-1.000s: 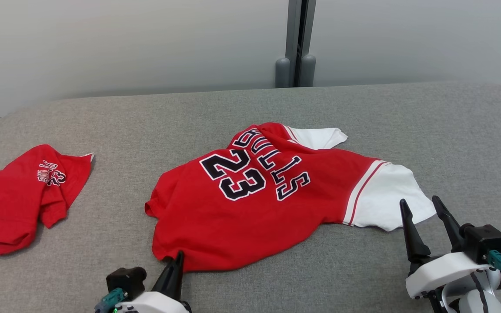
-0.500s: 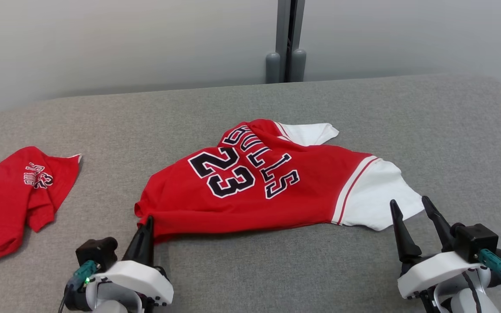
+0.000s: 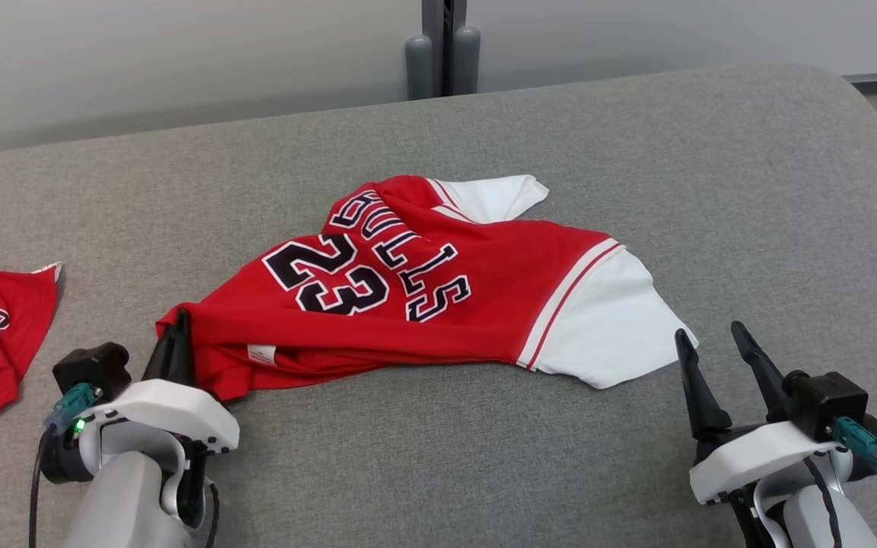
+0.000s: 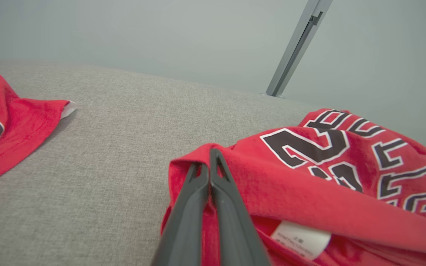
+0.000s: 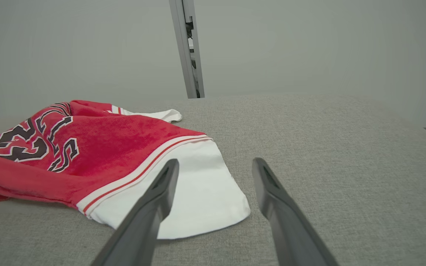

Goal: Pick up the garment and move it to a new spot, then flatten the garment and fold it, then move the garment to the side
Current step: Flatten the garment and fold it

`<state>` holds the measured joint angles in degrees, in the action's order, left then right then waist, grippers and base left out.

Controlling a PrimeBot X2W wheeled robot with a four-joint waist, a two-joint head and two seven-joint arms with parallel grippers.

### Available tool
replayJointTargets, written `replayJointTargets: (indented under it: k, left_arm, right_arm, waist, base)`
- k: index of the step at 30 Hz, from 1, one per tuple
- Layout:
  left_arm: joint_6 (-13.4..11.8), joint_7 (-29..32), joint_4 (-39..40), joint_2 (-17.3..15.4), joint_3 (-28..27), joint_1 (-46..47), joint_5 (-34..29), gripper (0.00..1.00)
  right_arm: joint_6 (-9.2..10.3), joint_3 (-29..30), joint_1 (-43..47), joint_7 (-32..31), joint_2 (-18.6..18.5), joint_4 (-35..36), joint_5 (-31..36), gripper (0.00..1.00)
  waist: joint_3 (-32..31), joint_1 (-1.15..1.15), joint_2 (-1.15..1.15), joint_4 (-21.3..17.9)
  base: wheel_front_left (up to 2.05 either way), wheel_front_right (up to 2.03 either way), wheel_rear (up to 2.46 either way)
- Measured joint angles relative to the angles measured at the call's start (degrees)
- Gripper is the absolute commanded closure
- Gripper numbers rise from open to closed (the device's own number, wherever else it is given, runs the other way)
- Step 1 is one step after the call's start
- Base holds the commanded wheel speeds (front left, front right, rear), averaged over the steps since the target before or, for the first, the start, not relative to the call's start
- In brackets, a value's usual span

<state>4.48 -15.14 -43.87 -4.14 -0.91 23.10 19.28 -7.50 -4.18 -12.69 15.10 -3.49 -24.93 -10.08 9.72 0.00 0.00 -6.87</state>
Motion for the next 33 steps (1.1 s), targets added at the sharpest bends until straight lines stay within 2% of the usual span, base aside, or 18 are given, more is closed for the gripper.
replayJointTargets:
  k: [1,2,9,14,19,27,33]
  left_arm:
    - [-0.03,0.01,-0.31,-0.05,-0.63,0.63,-0.26,0.17]
    - [-0.25,0.01,-0.27,-0.11,-1.31,1.03,-0.78,0.00]
    - [-0.68,0.00,2.42,0.65,-5.67,1.30,-2.91,0.00]
    - [0.10,0.00,5.61,1.21,-5.95,-1.99,-4.13,0.00]
    - [1.05,0.00,6.52,1.41,-1.88,-6.68,0.08,0.00]
    - [-0.11,0.00,8.62,1.40,5.81,-12.27,6.35,0.00]
    - [-0.81,0.00,9.20,1.38,7.24,-12.83,8.32,0.00]
  right_arm:
    - [0.00,-0.03,-0.07,0.00,0.00,-0.01,0.00,0.00]
    - [0.00,-0.12,-0.23,0.00,0.02,-0.05,-0.02,0.00]
    - [0.00,0.25,-0.63,0.00,0.24,-0.71,-0.38,0.00]
    - [0.00,0.22,-0.57,0.00,0.38,-1.22,-0.59,0.00]
    - [0.00,-0.13,-0.55,0.00,0.54,-1.47,-0.87,0.00]
    - [0.00,0.23,0.32,0.00,0.60,-1.96,-0.99,0.00]
    - [0.00,-0.31,0.37,0.00,0.64,-2.12,-0.99,0.00]
  waist:
    - [0.34,0.00,0.00,-0.23]
    - [0.61,0.00,0.00,-0.42]
    - [0.67,0.00,0.00,0.12]
    - [-0.05,0.00,0.00,1.49]
    - [-0.56,0.00,0.00,2.41]
    - [-1.59,0.00,0.00,3.68]
    - [-2.25,0.00,0.00,3.94]
  base:
    - [0.00,0.00,0.00]
    - [0.00,0.00,0.00]
    - [0.00,0.00,0.00]
    - [0.00,0.00,0.00]
    - [0.00,0.00,0.00]
    - [0.00,0.00,0.00]
    - [0.00,0.00,0.00]
